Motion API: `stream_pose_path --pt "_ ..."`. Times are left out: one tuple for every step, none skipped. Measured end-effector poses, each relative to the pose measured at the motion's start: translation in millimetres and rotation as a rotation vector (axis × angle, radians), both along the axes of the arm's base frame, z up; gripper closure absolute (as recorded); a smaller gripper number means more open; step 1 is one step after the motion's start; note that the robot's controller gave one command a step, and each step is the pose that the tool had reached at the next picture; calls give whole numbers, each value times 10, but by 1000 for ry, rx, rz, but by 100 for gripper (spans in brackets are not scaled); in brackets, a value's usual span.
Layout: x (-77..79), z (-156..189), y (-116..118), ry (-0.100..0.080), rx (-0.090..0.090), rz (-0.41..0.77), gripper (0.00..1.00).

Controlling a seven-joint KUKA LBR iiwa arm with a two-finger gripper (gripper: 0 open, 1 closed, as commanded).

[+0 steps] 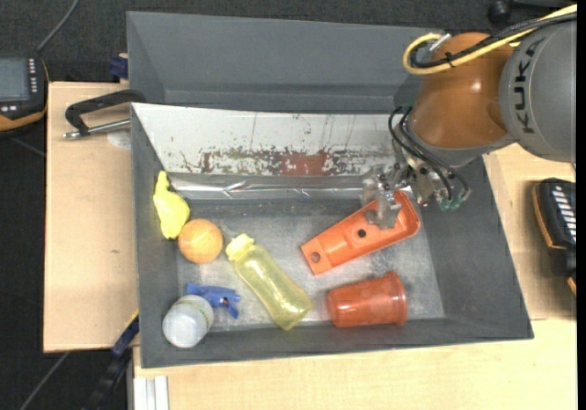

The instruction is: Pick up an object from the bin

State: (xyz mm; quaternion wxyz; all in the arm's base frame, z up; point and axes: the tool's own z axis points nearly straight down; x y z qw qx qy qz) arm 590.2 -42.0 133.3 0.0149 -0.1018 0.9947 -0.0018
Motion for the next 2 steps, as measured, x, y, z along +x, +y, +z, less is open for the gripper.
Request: stream_pose_path --pt "-95 150 12 24 3 8 100" --pt "-106 1364 -233 -7 0 12 100"
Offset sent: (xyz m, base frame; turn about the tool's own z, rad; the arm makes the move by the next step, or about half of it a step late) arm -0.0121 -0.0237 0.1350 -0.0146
